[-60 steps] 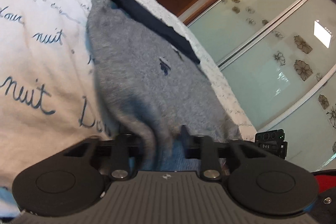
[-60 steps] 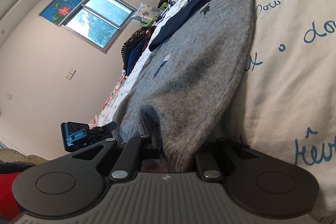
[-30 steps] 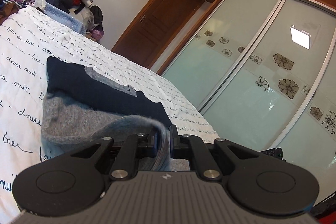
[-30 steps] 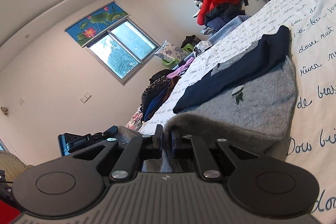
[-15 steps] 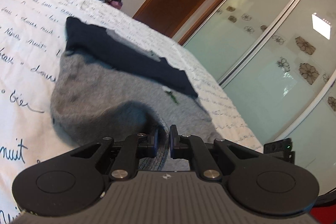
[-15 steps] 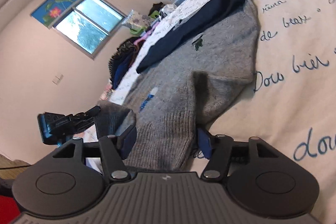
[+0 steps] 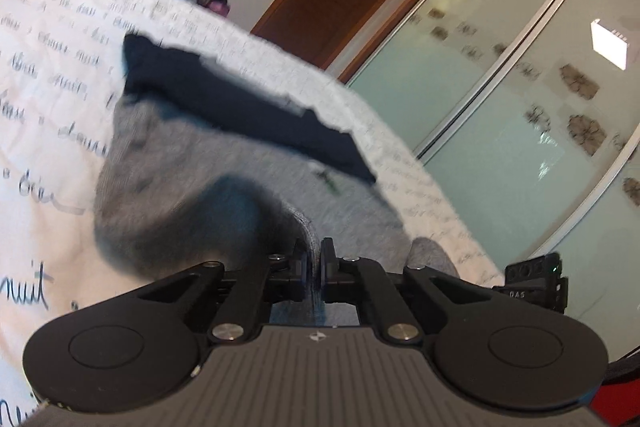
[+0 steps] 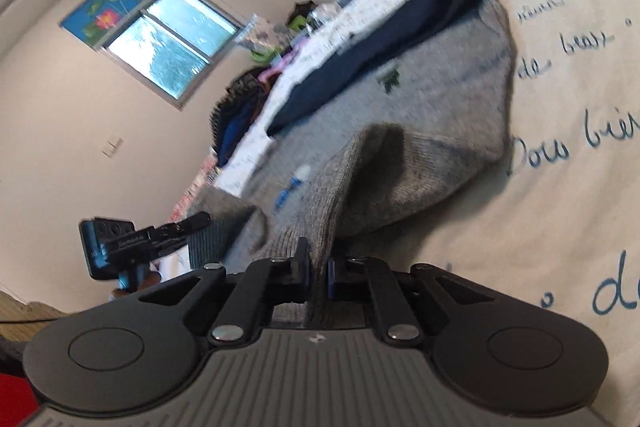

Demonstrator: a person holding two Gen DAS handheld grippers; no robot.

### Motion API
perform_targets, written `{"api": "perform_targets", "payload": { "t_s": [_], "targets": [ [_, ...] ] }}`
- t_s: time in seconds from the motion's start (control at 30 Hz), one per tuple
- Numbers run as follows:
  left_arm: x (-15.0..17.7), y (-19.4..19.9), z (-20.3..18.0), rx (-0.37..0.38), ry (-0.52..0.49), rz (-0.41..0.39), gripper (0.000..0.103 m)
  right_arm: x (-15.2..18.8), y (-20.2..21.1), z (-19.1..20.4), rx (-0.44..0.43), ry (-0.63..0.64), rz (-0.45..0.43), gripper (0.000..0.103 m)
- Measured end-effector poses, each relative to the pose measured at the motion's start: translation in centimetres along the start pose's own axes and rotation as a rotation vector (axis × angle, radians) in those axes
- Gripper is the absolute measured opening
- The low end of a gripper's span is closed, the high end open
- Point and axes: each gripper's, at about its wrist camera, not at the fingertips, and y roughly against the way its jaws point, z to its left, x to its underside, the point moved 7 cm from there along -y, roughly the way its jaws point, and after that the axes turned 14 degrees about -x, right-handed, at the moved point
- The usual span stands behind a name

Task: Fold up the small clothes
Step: 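Lift the hem with both grippers and fold it toward the collar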

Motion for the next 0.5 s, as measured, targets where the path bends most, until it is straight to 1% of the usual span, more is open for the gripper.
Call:
{"api": "perform_targets", "payload": {
  "t_s": [0.1, 0.2, 0.4, 0.5],
  "targets": [
    [-1.7, 1.3, -0.8, 0.026, 0.022, -0.06, 0.006, -1.3, 0.4, 1.0, -0.042, 0.007, -0.054, 0.008],
    [-3.2, 2.0, -1.4, 0.037, 0.025, -0.096, 0.006, -2.7, 0.4, 1.6, -0.072, 0.013, -0.091, 0.008],
    [-6.2, 2.5, -2.5, 0.017, 0.006, -0.152, 0.006, -5.7, 0.1, 1.6, -0.14, -0.015, -0.163, 0.007],
    [-7.7, 2.1, -2.5, -0.002, 0.012, -0.164, 0.006, -7.4, -0.1, 1.5, -0.147, -0.014, -0.185, 0.007]
  ]
}}
